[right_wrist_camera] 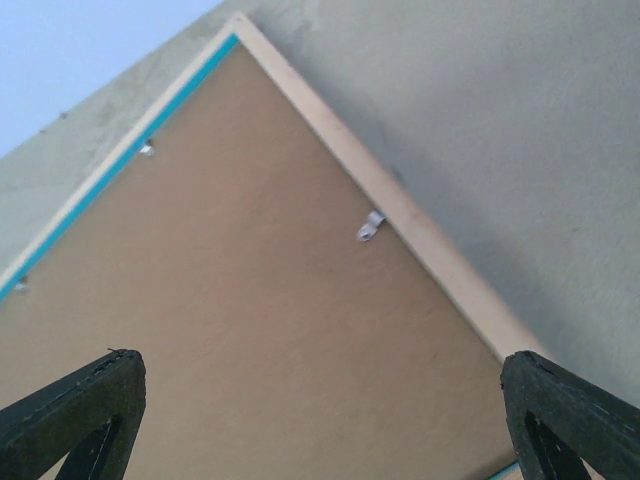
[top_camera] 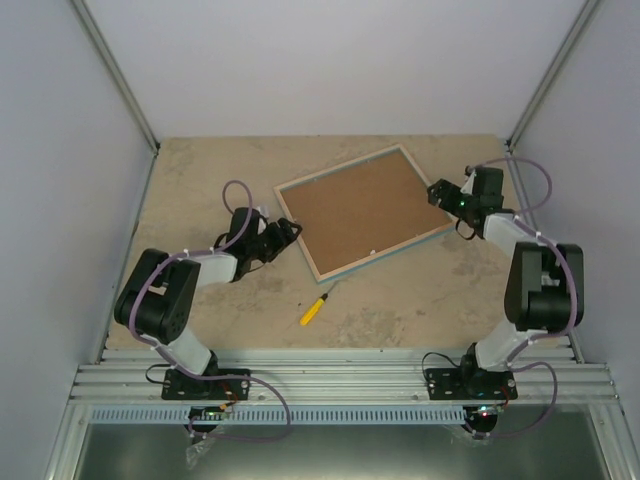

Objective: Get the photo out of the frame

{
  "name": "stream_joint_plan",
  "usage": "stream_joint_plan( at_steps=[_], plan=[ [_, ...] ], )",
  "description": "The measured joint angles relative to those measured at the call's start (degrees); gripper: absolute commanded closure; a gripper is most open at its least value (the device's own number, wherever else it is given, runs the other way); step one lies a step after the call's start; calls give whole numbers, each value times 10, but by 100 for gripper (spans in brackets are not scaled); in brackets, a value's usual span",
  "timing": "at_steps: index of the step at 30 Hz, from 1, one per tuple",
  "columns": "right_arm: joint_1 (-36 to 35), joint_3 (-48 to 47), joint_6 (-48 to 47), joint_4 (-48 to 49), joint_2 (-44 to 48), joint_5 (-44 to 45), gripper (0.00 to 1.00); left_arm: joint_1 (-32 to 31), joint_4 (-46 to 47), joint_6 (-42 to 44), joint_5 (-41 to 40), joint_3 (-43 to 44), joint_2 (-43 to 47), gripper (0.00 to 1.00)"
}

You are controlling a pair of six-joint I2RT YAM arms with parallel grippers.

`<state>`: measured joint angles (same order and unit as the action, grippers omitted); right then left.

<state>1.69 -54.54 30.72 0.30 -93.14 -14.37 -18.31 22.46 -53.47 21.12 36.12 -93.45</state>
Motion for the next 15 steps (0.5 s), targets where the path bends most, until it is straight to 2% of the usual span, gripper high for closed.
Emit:
stream_joint_plan(
  at_steps=[6,15],
  plan=[
    [24,-58,-57,-31,-87,-5,2,0,-28,17,-7,4,-3,19],
    [31,-84,-114,-64,-146,-24,2,-3,-57,40,-19,32,-34,18]
  ],
)
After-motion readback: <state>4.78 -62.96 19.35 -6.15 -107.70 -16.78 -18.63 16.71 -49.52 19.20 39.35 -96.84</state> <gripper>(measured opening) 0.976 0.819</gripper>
